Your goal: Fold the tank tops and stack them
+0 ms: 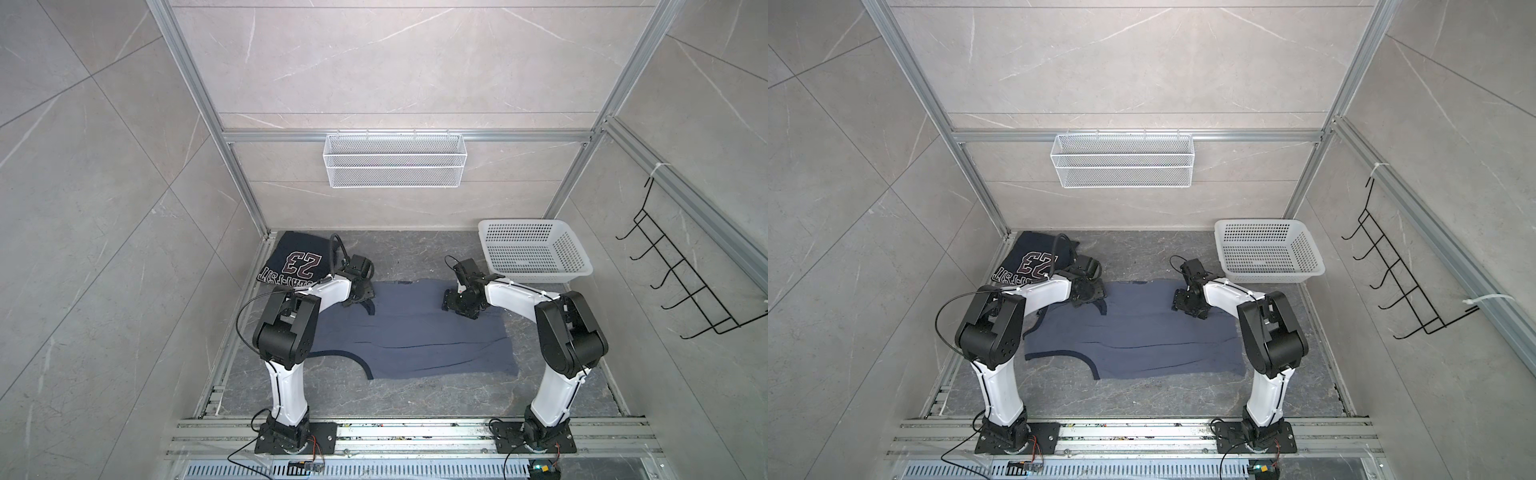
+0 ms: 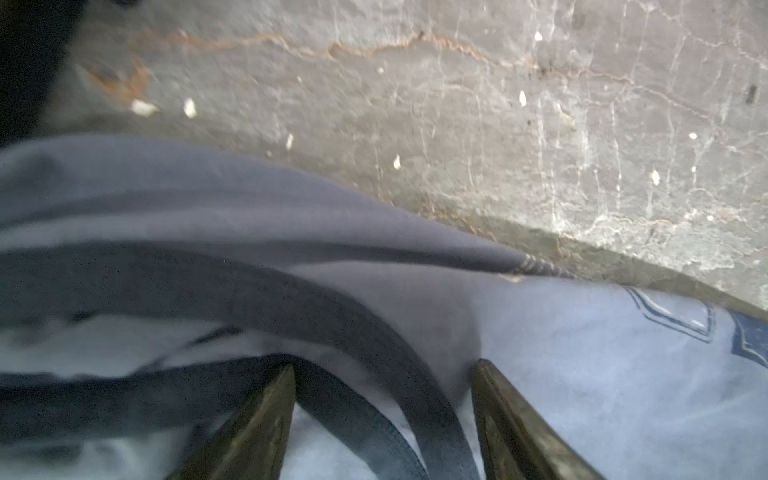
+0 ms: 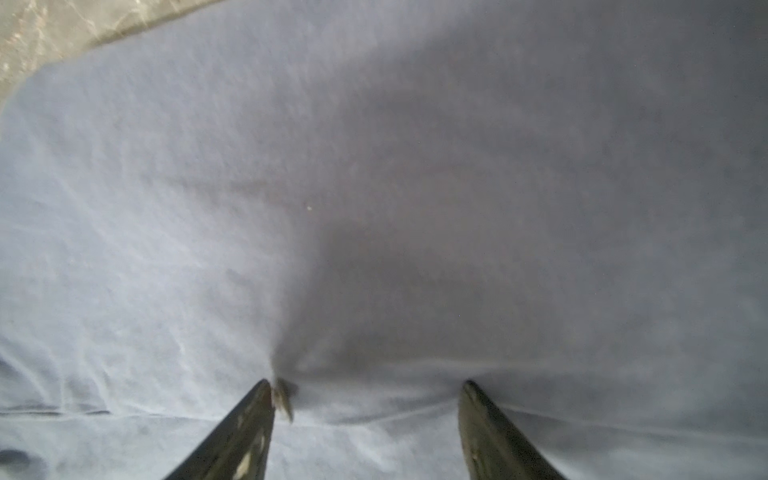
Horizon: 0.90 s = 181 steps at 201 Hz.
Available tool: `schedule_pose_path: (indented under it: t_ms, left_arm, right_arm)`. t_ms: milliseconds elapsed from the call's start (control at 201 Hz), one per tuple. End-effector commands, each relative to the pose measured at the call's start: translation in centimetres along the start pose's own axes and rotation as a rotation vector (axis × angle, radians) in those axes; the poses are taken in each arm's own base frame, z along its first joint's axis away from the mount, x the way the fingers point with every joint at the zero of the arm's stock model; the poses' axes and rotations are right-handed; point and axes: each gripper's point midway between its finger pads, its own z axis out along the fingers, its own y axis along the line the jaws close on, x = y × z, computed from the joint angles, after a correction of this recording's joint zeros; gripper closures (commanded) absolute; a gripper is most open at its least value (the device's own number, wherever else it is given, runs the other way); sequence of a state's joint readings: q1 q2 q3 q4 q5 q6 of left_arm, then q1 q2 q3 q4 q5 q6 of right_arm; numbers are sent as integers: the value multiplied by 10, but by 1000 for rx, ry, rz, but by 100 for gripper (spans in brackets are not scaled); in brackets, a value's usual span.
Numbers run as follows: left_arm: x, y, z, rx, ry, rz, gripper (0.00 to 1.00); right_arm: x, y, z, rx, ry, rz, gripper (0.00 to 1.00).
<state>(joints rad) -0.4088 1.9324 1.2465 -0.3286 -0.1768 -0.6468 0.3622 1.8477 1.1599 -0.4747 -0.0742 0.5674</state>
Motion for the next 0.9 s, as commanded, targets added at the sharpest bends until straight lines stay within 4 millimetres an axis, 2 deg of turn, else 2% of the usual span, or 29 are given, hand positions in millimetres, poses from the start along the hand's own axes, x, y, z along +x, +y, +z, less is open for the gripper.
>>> schedule_pose_path:
  t_ms: [0, 80, 174, 314, 428, 597, 727, 896]
  left_arm:
    - [-9, -13, -35, 31, -13, 60, 23]
    - [-6, -19, -66, 58, 4, 83, 19]
    - [9, -13, -101, 78, 13, 103, 18]
    - [60, 3, -133, 93, 46, 127, 20]
    - [115, 15, -141, 104, 116, 125, 25]
    - [183, 22, -144, 95, 200, 123, 35]
    - [215, 26, -150, 71, 226, 115, 41]
    - [242, 33, -146, 52, 251, 94, 44]
  right_arm:
    - [1, -15, -31, 58, -6, -25, 28]
    - [7, -25, -55, 65, -30, -18, 28]
    - [25, -49, -77, 73, -30, 23, 28]
    - [61, -97, -102, 119, -2, 124, 29]
    - [89, -131, -113, 158, 17, 257, 31]
    - [115, -151, -117, 189, 31, 396, 34]
    - [125, -164, -112, 214, 34, 513, 36]
    - [135, -181, -110, 254, 8, 608, 39]
